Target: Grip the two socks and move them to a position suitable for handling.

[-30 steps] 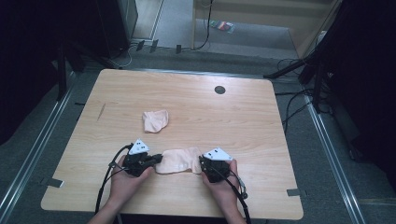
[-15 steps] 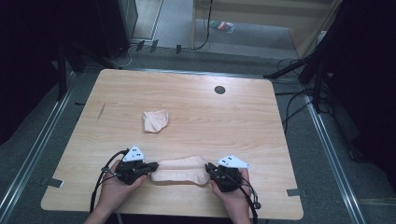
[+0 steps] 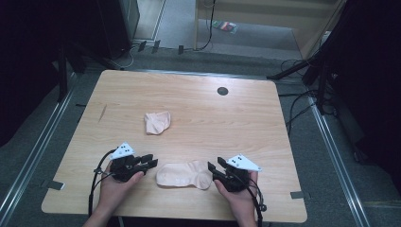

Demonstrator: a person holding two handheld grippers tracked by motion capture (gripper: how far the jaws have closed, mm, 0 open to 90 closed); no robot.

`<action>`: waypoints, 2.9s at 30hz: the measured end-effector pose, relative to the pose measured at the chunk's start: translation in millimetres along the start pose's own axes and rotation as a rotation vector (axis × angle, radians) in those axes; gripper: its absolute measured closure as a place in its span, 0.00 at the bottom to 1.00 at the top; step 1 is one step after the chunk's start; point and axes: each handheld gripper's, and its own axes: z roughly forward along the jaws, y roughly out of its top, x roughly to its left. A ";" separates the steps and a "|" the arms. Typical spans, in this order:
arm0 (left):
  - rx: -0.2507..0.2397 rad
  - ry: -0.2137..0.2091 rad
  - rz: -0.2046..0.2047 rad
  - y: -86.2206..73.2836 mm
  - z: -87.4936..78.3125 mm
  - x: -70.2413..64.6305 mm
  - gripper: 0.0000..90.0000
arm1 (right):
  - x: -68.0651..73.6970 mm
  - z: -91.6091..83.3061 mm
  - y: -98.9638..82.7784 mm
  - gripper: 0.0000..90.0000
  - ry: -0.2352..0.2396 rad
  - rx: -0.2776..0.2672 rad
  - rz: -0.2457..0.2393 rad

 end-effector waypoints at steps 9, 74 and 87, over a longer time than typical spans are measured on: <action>-0.097 0.172 0.001 15.9 10.7 10.4 0.47 | -5.9 0.7 4.0 0.33 -0.037 -0.010 0.035; -0.019 0.096 -0.037 30.2 62.0 -2.8 0.95 | -2.7 11.6 10.1 0.42 -0.060 0.003 0.060; -0.083 0.104 -0.096 28.1 42.0 12.9 0.61 | 47.9 67.5 53.9 0.68 0.053 0.077 -0.027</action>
